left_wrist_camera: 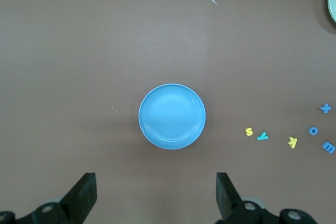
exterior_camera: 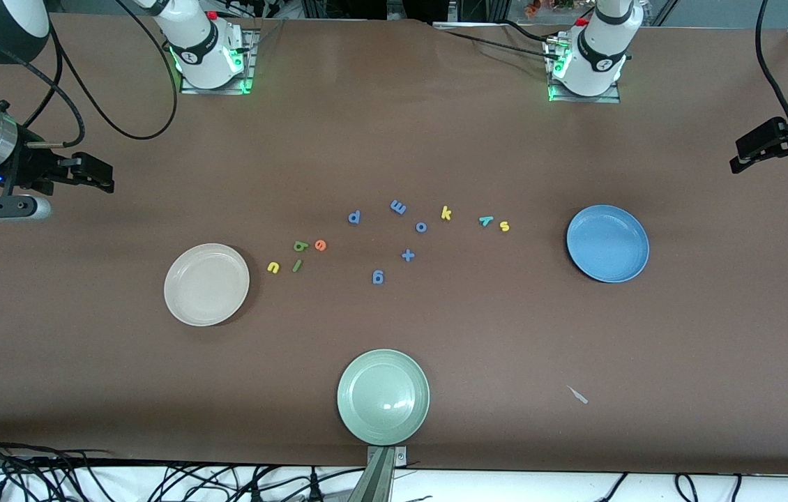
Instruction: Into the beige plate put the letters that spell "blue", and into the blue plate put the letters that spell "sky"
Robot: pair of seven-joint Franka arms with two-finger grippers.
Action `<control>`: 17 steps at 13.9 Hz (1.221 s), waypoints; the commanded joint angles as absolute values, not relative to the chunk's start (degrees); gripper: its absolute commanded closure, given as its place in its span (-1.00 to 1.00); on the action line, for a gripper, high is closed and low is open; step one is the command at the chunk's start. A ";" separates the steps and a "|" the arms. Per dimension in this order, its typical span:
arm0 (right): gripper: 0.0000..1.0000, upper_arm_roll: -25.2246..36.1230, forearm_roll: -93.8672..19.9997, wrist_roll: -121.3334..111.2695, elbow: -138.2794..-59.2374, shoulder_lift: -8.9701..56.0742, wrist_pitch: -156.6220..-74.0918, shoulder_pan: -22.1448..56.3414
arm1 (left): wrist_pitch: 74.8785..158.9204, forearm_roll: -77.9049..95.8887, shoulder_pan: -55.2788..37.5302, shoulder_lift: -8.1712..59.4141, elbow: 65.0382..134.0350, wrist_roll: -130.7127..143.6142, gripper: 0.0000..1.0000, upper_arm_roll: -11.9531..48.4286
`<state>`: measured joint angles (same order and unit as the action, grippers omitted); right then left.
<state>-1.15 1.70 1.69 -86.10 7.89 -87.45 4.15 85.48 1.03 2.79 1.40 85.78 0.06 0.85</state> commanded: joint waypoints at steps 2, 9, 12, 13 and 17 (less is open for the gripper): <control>-1.00 -1.14 0.97 2.20 -85.70 7.65 -87.19 4.31 | 85.34 1.85 2.37 1.85 84.73 -0.97 -1.00 0.88; -1.00 -1.14 1.06 1.50 -85.52 7.82 -87.19 4.39 | 85.25 2.37 2.29 1.76 84.64 -0.97 -1.00 1.23; -1.00 -1.14 0.97 1.40 -85.60 7.82 -87.10 4.39 | 85.25 2.28 2.55 1.67 84.64 -0.88 -1.00 2.02; -1.00 -1.14 0.97 1.58 -85.61 7.82 -87.10 4.39 | 85.34 2.37 2.64 1.76 84.64 -0.88 -1.00 2.02; -1.00 -1.23 0.97 1.58 -85.78 8.17 -87.01 4.39 | 86.74 1.94 2.73 2.11 84.64 -0.62 -1.00 1.93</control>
